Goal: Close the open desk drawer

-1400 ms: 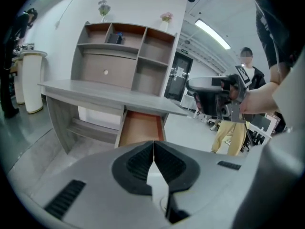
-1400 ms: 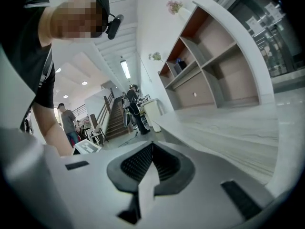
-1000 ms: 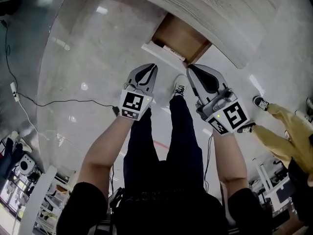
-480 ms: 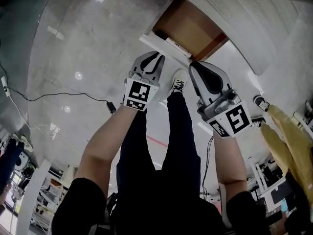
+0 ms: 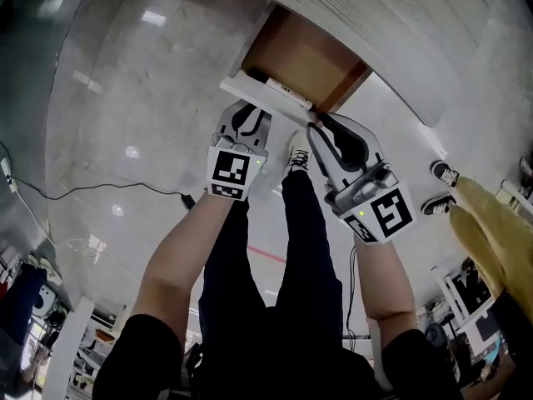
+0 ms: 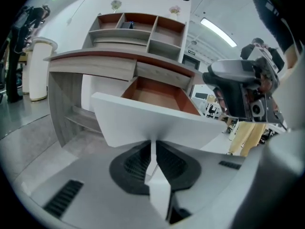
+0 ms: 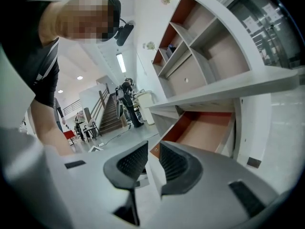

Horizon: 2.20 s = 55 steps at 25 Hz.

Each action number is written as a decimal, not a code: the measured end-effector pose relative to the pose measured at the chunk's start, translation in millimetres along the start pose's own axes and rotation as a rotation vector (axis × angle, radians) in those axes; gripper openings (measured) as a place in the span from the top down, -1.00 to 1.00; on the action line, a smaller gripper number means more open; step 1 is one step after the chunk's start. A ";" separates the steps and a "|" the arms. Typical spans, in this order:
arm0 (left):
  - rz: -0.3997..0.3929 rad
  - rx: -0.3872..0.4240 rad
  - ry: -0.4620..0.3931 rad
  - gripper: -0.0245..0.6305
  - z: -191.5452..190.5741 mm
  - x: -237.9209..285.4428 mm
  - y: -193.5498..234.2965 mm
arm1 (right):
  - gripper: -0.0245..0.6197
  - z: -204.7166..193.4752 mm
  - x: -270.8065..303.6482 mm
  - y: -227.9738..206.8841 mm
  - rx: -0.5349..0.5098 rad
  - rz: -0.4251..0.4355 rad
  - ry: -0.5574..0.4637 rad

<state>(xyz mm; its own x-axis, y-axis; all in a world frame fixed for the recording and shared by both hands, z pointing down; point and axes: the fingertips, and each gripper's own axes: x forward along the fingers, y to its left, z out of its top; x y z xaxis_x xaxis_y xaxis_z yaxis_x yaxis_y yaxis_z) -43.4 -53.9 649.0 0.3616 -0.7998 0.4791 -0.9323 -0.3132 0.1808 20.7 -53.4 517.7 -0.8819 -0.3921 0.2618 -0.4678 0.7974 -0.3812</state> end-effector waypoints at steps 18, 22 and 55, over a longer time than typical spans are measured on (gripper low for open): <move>0.005 0.059 -0.065 0.81 41.1 -25.4 6.4 | 0.67 29.7 -5.1 8.4 -0.052 -0.085 -0.075; 0.002 0.058 -0.113 0.81 56.7 -26.8 4.1 | 0.67 30.5 -7.7 4.4 -0.056 -0.112 -0.071; -0.022 0.067 -0.103 0.81 108.9 55.9 8.3 | 0.67 31.0 -17.6 -27.1 -0.002 -0.174 -0.084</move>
<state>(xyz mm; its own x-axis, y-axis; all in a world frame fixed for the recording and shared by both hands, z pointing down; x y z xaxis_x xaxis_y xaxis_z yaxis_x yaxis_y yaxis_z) -30.3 -157.0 583.7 0.3842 -0.8395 0.3842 -0.9228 -0.3623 0.1310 47.1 -82.3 495.9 -0.7894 -0.5612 0.2488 -0.6138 0.7147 -0.3353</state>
